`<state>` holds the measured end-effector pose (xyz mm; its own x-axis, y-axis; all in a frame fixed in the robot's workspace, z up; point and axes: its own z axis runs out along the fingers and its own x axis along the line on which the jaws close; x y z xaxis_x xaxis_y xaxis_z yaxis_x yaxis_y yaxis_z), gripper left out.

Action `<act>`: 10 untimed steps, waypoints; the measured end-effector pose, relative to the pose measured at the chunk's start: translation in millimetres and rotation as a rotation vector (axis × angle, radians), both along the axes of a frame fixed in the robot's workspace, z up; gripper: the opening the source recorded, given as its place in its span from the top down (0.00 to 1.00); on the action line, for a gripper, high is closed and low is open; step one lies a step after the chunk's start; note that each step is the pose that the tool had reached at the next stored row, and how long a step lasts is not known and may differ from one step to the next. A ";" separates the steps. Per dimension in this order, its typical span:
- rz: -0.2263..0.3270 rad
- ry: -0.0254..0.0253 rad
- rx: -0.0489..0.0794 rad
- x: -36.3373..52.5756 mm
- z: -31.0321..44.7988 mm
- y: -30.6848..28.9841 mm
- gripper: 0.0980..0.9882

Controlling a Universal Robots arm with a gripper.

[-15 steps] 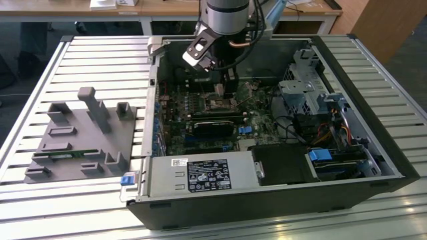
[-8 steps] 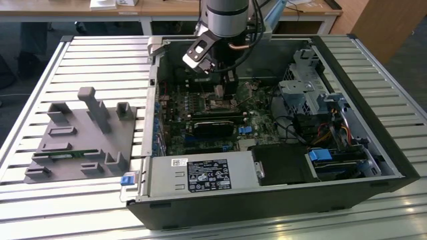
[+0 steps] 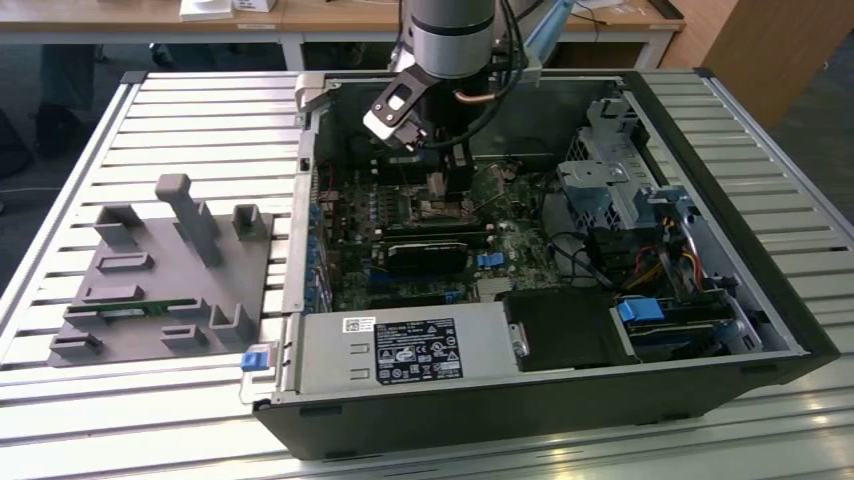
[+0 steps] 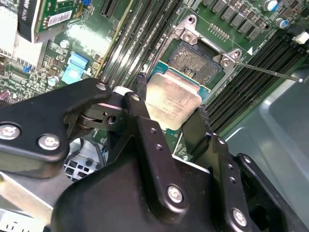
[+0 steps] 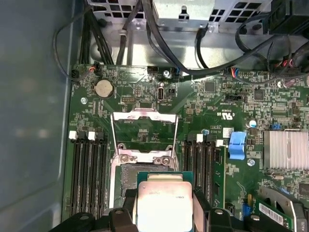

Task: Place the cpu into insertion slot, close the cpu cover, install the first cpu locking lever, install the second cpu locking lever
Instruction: 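Place the cpu into insertion slot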

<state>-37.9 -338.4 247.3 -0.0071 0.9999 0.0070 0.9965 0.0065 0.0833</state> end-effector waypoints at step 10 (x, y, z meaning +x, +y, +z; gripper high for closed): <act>-0.001 0.0001 -0.001 -0.6 -16.8 8.2 0.50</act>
